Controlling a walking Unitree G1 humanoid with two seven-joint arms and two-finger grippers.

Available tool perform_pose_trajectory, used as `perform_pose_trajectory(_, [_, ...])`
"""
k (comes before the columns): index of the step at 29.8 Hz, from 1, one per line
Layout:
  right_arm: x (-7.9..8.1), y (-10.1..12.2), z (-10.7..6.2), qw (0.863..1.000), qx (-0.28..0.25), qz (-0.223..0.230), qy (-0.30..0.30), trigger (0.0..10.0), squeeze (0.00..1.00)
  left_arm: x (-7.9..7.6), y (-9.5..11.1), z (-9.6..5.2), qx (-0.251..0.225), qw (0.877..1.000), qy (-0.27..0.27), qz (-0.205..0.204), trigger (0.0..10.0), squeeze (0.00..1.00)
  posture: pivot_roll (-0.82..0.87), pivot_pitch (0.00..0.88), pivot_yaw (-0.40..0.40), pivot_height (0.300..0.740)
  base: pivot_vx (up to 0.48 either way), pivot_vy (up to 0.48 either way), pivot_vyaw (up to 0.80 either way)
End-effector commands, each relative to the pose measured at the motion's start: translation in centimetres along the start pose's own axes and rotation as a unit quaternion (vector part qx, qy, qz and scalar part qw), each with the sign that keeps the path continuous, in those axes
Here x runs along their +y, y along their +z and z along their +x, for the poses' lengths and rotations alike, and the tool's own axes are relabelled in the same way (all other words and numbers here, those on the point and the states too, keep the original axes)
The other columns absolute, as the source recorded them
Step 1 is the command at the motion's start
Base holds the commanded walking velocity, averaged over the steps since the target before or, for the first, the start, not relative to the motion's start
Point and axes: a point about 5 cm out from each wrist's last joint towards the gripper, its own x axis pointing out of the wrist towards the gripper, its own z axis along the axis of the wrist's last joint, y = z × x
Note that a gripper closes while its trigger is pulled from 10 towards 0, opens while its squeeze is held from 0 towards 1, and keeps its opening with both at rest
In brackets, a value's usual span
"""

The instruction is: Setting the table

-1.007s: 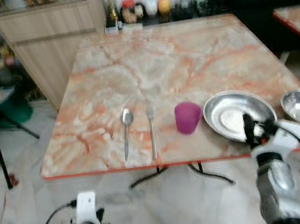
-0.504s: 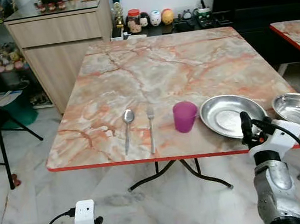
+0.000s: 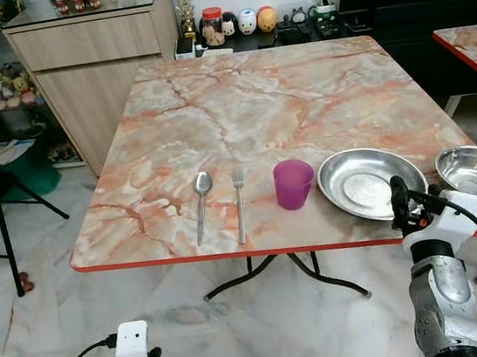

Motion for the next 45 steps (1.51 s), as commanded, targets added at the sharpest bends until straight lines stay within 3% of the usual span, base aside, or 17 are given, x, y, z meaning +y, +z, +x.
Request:
perform_pose_trajectory(1, [0.9,1.0,0.5,1.0,-0.018,-0.015,0.018,10.0,0.0,1.1,0.6,0.0,-0.004,1.0,0.019,-0.004,10.0,0.0,0.04,0.0,0.027,0.74,0.0,0.0,0.0])
perform_pose_trajectory(2, [0.5,2.7,0.4,0.997,-0.051,0.062,-0.016,10.0,0.0,2.5,1.2,0.0,-0.022,0.989,0.076,-0.125,10.0,0.0,0.03,0.0,0.037,0.74,0.0,0.0,0.0])
perform_pose_trajectory(3, [0.5,2.7,0.4,0.997,-0.051,0.062,-0.016,10.0,0.0,2.5,1.2,0.0,-0.022,0.989,0.076,-0.125,10.0,0.0,0.03,0.0,0.037,0.74,0.0,0.0,0.0])
perform_pose_trajectory(4, [-0.2,4.5,0.4,0.996,-0.081,0.025,0.005,10.0,0.0,1.9,2.2,0.2,-0.05,0.992,0.048,-0.104,10.0,0.0,0.0,0.0,0.047,0.74,0.0,0.0,0.0])
perform_pose_trajectory(5, [-0.2,4.8,0.3,0.996,-0.086,0.004,0.018,10.0,0.0,1.5,2.4,0.2,-0.055,0.994,0.033,-0.084,10.0,0.0,0.0,0.0,0.047,0.74,0.0,0.0,0.0])
perform_pose_trajectory(7, [-0.4,4.8,0.8,0.997,-0.082,0.006,0.014,10.0,0.0,0.6,2.1,0.3,-0.034,0.998,0.011,-0.044,10.0,0.0,-0.01,0.0,0.063,0.74,0.0,0.0,0.0])
perform_pose_trajectory(9, [-0.1,4.8,1.1,0.996,-0.082,-0.027,0.025,10.0,0.0,0.0,1.9,0.4,-0.02,1.0,-0.004,0.005,10.0,0.0,-0.01,0.0,0.066,0.74,0.0,0.0,0.0])
perform_pose_trajectory(15, [-0.2,4.0,-0.1,0.997,-0.075,0.012,-0.034,10.0,0.0,-0.8,2.7,0.7,-0.031,0.999,-0.003,-0.016,10.0,0.0,-0.02,0.0,0.074,0.74,0.0,0.0,0.0])
perform_pose_trajectory(19, [0.4,2.9,-0.7,0.999,-0.044,0.011,-0.01,10.0,0.0,-1.6,2.6,0.7,-0.031,0.999,-0.012,-0.021,10.0,0.0,-0.04,0.0,0.063,0.74,0.0,0.0,0.0])
perform_pose_trajectory(26, [-0.1,3.4,0.2,0.999,-0.04,0.003,-0.009,10.0,0.0,-2.0,2.3,0.7,-0.023,1.0,-0.016,-0.015,10.0,0.0,-0.04,0.0,0.043,0.74,0.0,0.0,0.0])
perform_pose_trajectory(35, [0.0,2.6,0.1,1.0,-0.021,0.001,0.003,10.0,0.0,-1.3,0.9,0.3,-0.016,1.0,0.0,-0.025,10.0,0.0,0.01,0.0,0.008,0.74,0.17,0.0,0.0])
perform_pose_trajectory(45, [0.3,4.3,1.7,0.999,-0.043,0.006,-0.001,10.0,0.0,-0.8,1.1,0.3,-0.017,0.999,0.011,-0.028,10.0,0.0,-0.02,0.0,0.028,0.74,0.322,0.0,0.0])
